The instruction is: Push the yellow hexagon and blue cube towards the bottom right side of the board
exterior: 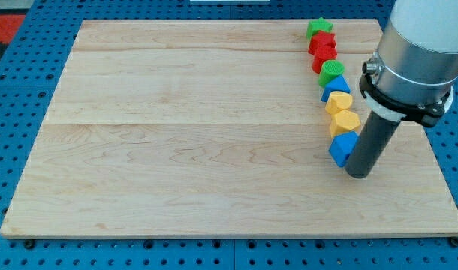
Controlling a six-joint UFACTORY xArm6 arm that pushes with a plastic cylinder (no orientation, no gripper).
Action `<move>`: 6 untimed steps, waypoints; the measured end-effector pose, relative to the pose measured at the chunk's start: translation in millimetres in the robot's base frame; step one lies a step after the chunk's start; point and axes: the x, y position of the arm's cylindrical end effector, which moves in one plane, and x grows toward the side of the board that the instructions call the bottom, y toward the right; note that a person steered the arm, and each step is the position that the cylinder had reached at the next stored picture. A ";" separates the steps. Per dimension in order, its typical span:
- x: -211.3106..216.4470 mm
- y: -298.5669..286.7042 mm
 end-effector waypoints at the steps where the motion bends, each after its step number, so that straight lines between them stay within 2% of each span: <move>1: 13.0 20.4; 2: -4.8 71.3; 4: -96.5 71.5; 5: -98.8 87.7; 6: -72.4 118.0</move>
